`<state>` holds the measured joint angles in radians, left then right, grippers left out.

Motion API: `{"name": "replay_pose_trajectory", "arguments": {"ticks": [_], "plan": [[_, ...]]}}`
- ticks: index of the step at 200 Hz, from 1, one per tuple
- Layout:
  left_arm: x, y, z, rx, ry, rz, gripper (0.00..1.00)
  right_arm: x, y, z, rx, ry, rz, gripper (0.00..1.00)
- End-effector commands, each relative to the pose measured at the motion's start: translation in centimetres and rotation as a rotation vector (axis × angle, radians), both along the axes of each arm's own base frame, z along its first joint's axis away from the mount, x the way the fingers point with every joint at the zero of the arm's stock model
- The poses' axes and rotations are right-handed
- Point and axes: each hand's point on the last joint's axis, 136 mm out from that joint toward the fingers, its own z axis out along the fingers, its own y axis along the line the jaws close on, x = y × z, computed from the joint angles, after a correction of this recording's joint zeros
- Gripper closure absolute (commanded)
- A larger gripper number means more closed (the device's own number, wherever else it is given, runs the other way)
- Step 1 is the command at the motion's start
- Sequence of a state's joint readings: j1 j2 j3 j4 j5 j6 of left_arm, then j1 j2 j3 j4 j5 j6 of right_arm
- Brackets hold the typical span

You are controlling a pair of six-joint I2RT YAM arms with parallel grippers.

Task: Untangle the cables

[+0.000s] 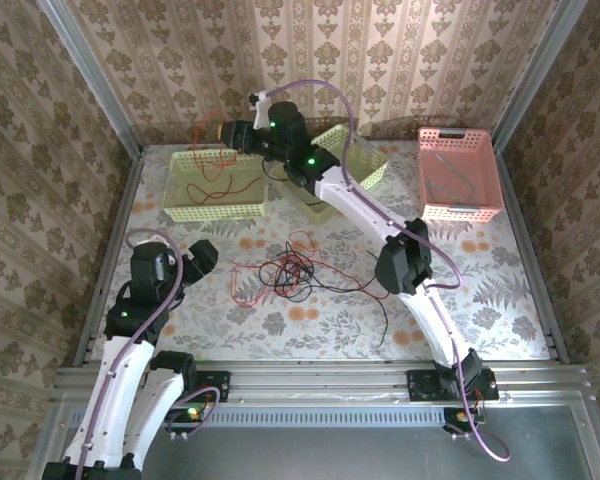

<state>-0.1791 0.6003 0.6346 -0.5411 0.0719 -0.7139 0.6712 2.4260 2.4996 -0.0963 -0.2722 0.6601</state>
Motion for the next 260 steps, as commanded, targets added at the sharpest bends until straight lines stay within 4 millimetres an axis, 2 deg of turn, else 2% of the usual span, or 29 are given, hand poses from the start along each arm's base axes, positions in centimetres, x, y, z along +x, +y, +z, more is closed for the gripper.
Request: {"name": "replay_pose_trajectory", "arguments": {"ticks": [1, 8, 34, 61, 91, 93, 109, 125, 136, 140, 154, 166, 183, 197, 205, 208, 217, 239, 260], "plan": [[-0.4, -0.1, 0.3, 0.025, 0.000, -0.042, 0.10, 0.4, 0.3, -6.2, -0.134, 0.152, -0.027, 0.63], [-0.5, 0.0, 0.6, 0.031, -0.001, -0.043, 0.08, 0.3, 0.1, -6.4, -0.148, 0.157, -0.028, 0.63], [-0.5, -0.1, 2.3, 0.046, -0.034, -0.065, 0.06, -0.4, -1.0, -4.8, -0.188, 0.122, -0.042, 0.60], [0.0, -1.2, 3.9, 0.020, -0.069, -0.121, 0.07, -2.3, -2.5, -3.1, -0.260, 0.090, -0.022, 0.57], [0.9, -2.9, 3.4, -0.039, -0.049, -0.195, 0.10, -5.1, -5.5, -2.6, -0.340, 0.078, -0.035, 0.58], [0.9, -3.1, 3.3, -0.047, -0.050, -0.206, 0.10, -5.3, -5.8, -3.2, -0.355, 0.083, -0.036, 0.58], [1.3, -4.1, 3.4, -0.086, -0.068, -0.250, 0.10, -7.2, -8.6, -3.6, -0.428, 0.070, -0.078, 0.58], [2.0, -5.1, 3.9, -0.119, -0.110, -0.289, 0.11, -9.0, -12.1, -5.7, -0.538, 0.081, -0.133, 0.55], [2.4, -5.9, 4.3, -0.128, -0.126, -0.326, 0.12, -10.3, -14.6, -7.1, -0.606, 0.098, -0.173, 0.50], [2.6, -6.2, 4.3, -0.126, -0.123, -0.337, 0.12, -10.8, -15.6, -8.2, -0.635, 0.115, -0.187, 0.48], [2.9, -7.4, 3.9, -0.112, -0.094, -0.385, 0.13, -12.0, -19.1, -10.3, -0.688, 0.157, -0.286, 0.34], [3.1, -8.7, 3.3, -0.089, -0.053, -0.432, 0.14, -13.1, -21.9, -12.0, -0.716, 0.192, -0.346, 0.34], [3.1, -11.0, 2.2, -0.062, -0.006, -0.502, 0.16, -15.3, -24.3, -13.6, -0.715, 0.219, -0.332, 0.36], [2.8, -13.1, 1.1, -0.033, 0.032, -0.566, 0.17, -17.3, -24.7, -14.5, -0.687, 0.228, -0.230, 0.43], [2.5, -14.3, 0.3, -0.015, 0.058, -0.605, 0.17, -18.2, -24.7, -15.6, -0.692, 0.252, -0.186, 0.47], [2.2, -15.0, 0.1, -0.009, 0.068, -0.630, 0.17, -18.7, -24.9, -15.0, -0.679, 0.243, -0.182, 0.48], [1.8, -16.2, -0.7, 0.008, 0.104, -0.673, 0.18, -19.6, -24.9, -15.6, -0.678, 0.269, -0.158, 0.51], [1.0, -18.2, -2.8, 0.035, 0.187, -0.738, 0.20, -21.3, -23.9, -17.8, -0.635, 0.362, -0.075, 0.56], [0.3, -19.4, -4.4, 0.057, 0.226, -0.776, 0.20, -22.0, -22.8, -19.7, -0.590, 0.427, -0.039, 0.57]]}}
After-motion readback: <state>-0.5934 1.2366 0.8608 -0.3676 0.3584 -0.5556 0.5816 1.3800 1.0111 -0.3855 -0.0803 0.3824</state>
